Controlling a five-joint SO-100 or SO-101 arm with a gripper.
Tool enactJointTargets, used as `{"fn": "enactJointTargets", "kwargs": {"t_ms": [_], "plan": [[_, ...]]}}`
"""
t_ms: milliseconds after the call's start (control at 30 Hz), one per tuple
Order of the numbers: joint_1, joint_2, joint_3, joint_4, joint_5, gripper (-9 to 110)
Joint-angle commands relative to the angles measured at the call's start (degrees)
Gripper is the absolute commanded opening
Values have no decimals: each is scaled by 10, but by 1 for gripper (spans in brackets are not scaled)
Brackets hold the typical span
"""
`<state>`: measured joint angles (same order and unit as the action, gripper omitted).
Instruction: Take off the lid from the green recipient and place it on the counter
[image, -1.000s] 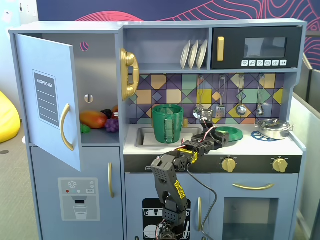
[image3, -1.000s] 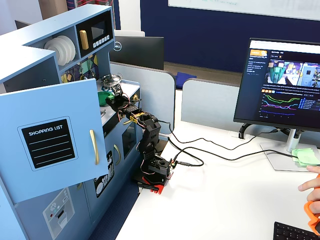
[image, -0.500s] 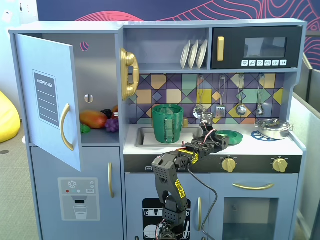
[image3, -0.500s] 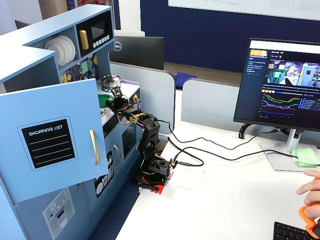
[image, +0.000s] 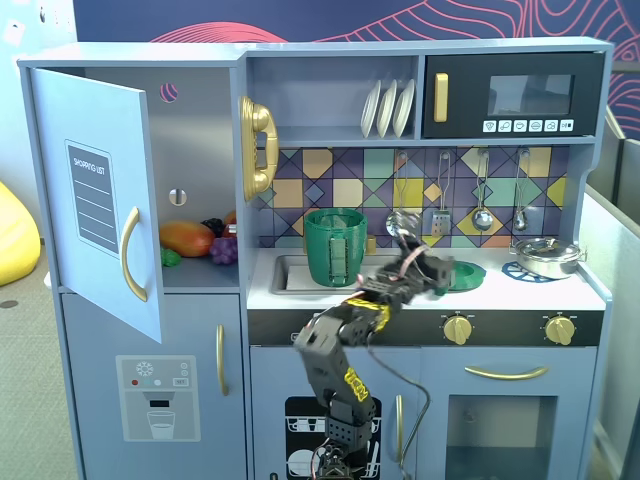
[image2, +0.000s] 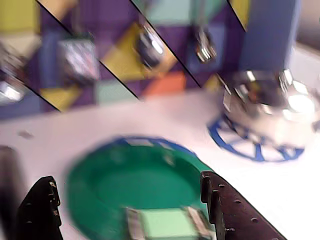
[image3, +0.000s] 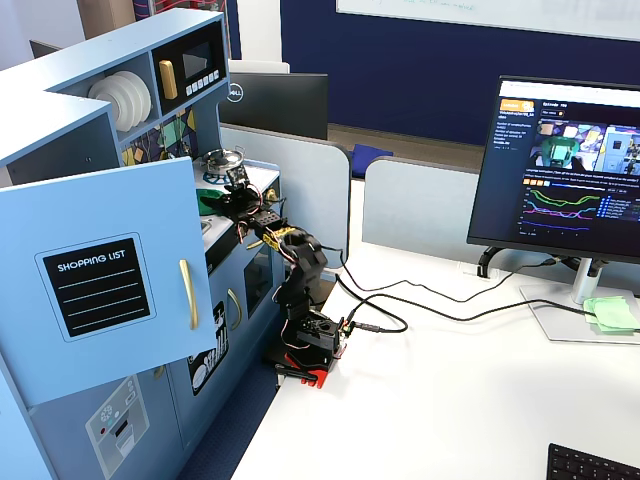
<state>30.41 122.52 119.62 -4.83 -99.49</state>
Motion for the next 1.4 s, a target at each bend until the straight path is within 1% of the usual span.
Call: {"fn": "enactJointTargets", "kwargs": {"t_ms": [0,133,200,300,367,400,467,500,600,767,867,967,1167,1300,1367], "plan": [[-32,147,-4,115,2,28],[-69,266,33,287,25,25],[-101,316,49,379,17,21],[-149,365,75,494,35,16],[-169,387,105,537,22,11],[-178,393,123,559,-15,9],[-199,401,162,580,-68,2],[-212,406,185,572,-55,0],[-236,425,273,516,-29,1],[-271,447,443,359,2,0],[-297,470,520,327,29,0],[-318,480,520,410,120,0],[-314,526,520,601,200,0],[-311,563,520,767,165,0],[-308,579,520,809,164,0]]}}
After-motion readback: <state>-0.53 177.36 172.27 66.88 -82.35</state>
